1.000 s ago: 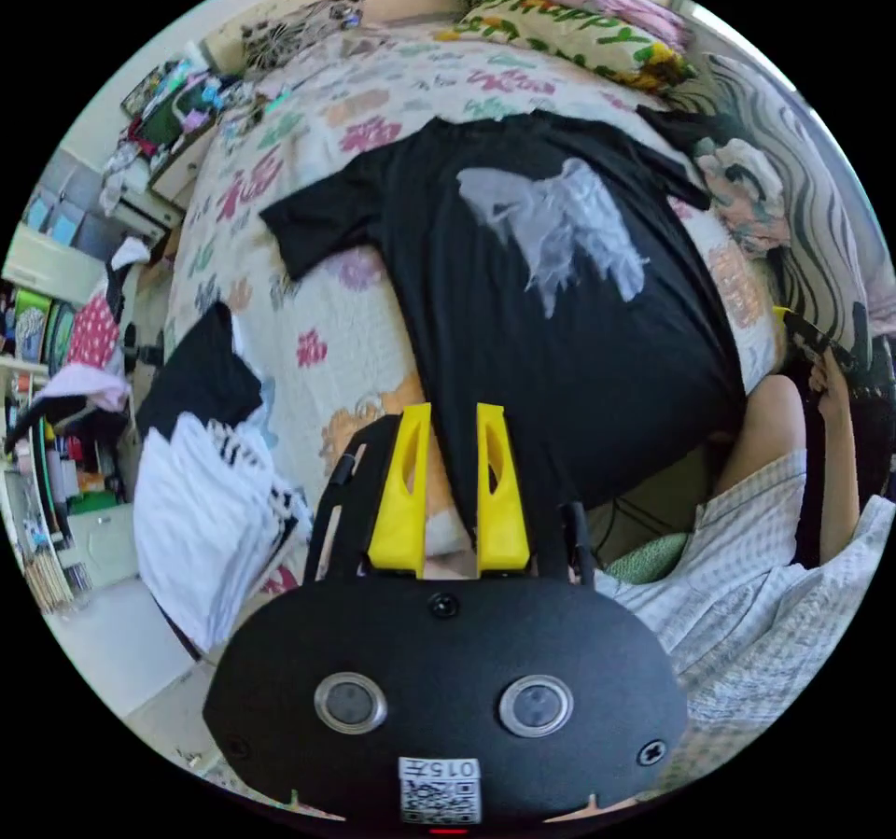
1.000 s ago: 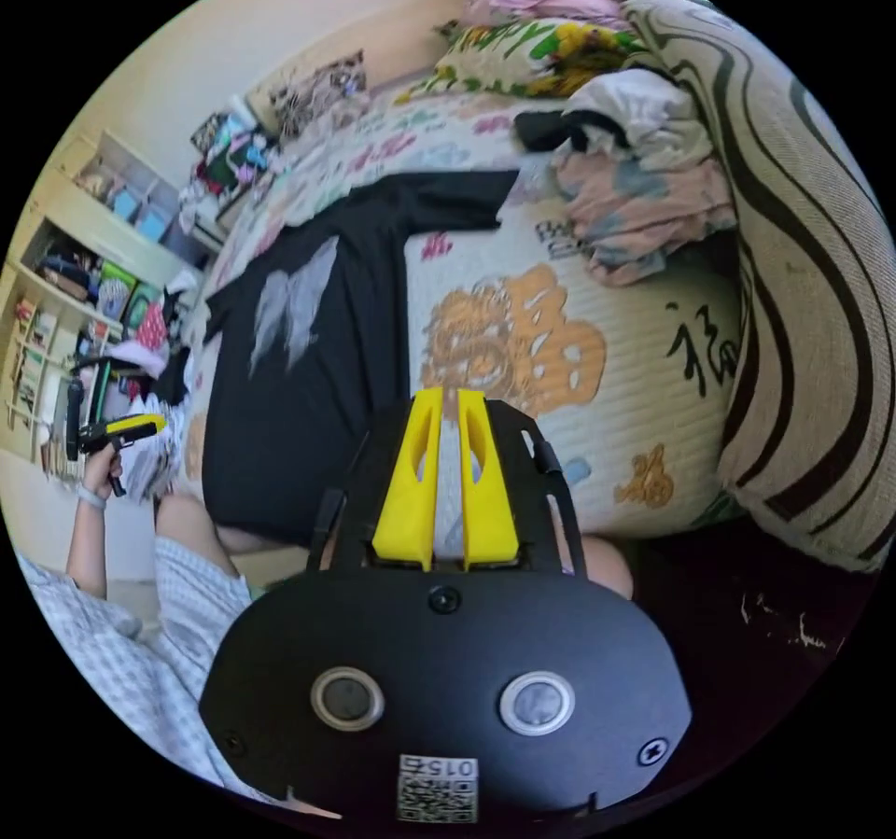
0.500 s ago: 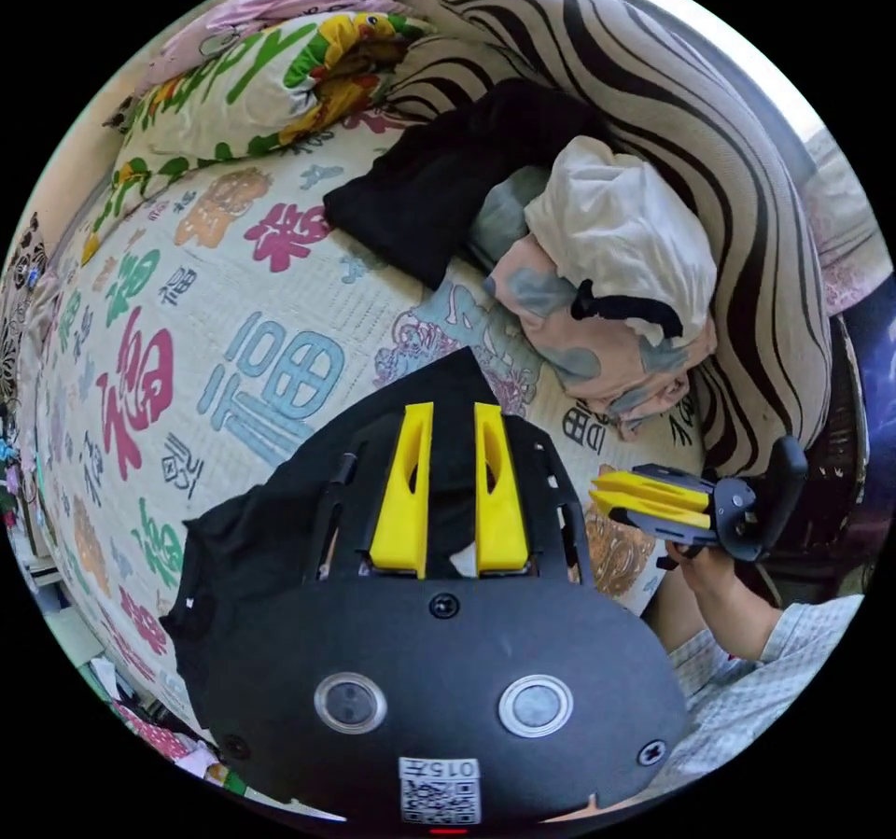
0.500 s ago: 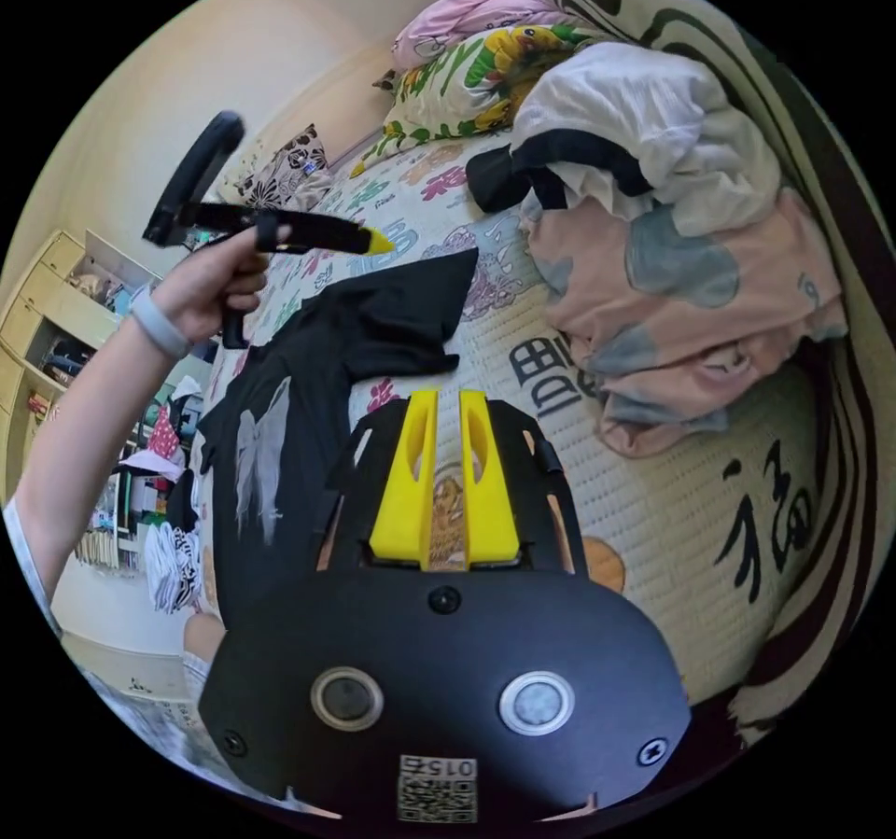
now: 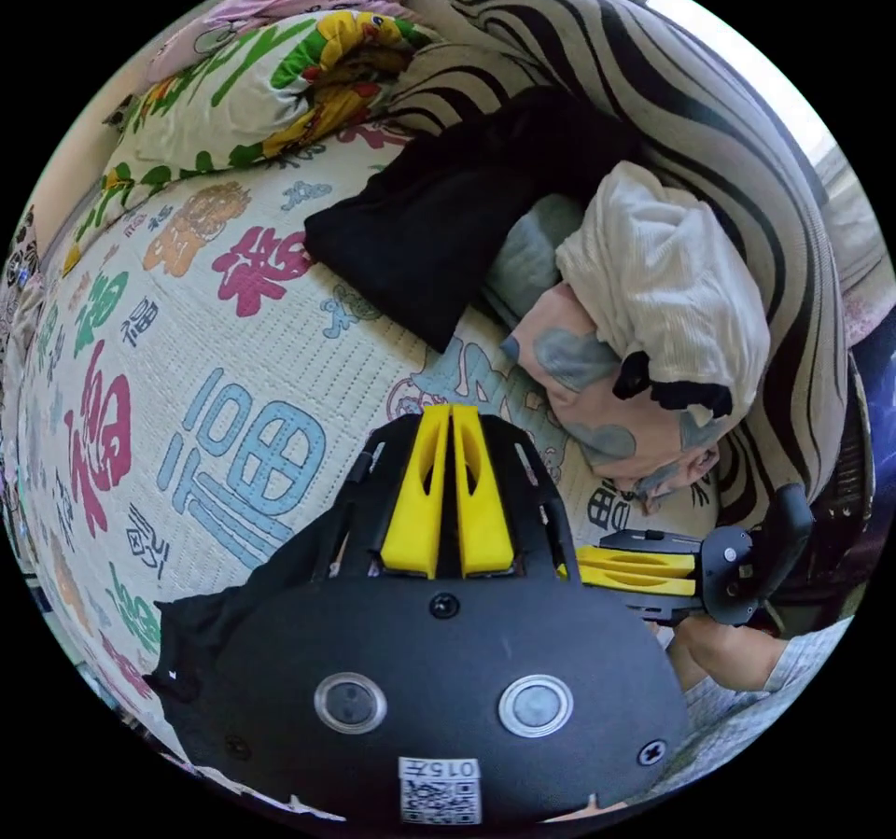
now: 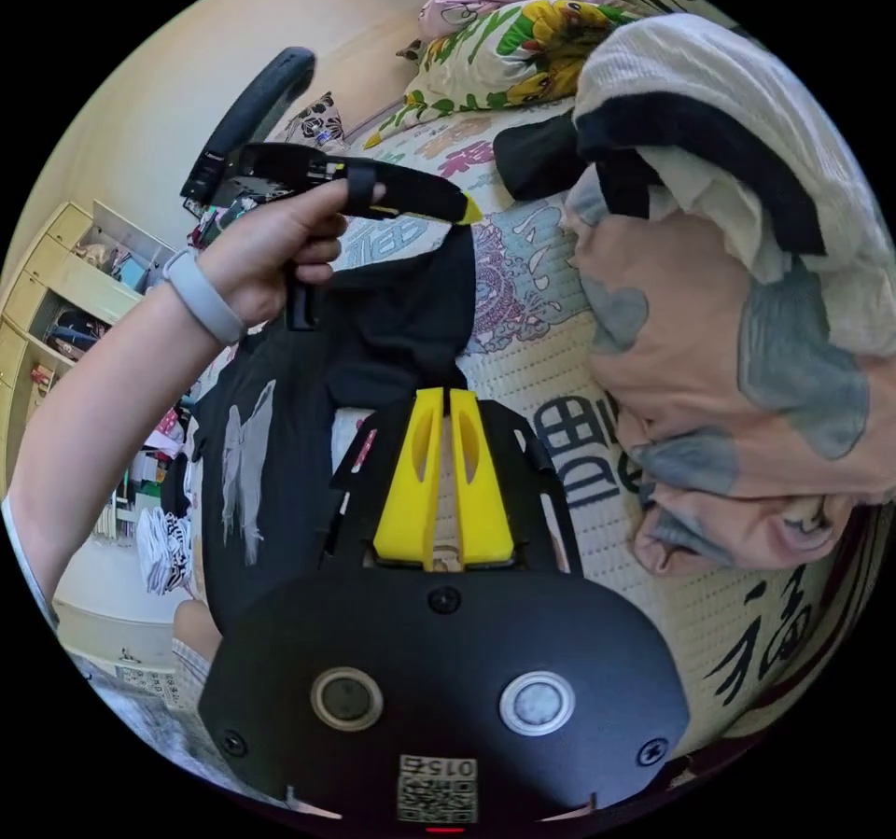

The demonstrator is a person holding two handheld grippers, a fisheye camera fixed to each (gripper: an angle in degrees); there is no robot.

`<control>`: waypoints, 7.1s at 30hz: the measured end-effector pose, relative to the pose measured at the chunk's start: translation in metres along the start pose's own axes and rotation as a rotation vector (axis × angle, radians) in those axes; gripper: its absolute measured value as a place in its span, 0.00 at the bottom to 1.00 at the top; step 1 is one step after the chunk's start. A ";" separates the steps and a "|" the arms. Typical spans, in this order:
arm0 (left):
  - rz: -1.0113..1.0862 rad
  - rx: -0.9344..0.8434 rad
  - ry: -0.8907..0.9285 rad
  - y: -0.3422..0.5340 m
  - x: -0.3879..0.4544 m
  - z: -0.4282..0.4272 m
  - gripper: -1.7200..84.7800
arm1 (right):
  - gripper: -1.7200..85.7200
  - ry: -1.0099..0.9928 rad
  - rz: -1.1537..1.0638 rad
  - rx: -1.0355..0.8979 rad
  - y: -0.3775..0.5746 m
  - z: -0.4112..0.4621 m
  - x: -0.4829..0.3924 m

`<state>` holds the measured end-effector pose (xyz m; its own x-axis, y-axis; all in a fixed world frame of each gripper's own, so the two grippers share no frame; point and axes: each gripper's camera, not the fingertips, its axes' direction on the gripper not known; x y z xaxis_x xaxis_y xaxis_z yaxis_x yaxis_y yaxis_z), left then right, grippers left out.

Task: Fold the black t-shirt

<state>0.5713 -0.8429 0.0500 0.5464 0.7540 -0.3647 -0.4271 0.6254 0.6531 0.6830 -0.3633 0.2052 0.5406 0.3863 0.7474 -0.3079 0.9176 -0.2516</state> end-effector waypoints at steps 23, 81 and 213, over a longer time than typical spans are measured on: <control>-0.558 0.343 0.032 0.492 -0.196 -0.228 0.01 | 0.01 -0.116 -0.554 -0.322 0.017 0.124 -0.218; -1.201 0.900 0.011 1.094 -0.414 -0.688 0.03 | 0.07 0.348 -0.985 -0.486 -0.123 0.664 -0.870; -0.556 0.314 0.125 0.804 -0.075 -0.675 0.02 | 0.01 -0.142 -0.612 -0.414 0.121 0.078 -0.251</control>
<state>-0.2994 -0.2610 0.1543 0.5294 0.3643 -0.7662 0.1369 0.8546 0.5009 0.4496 -0.3568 0.0353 0.4061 -0.1946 0.8929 0.3498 0.9358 0.0448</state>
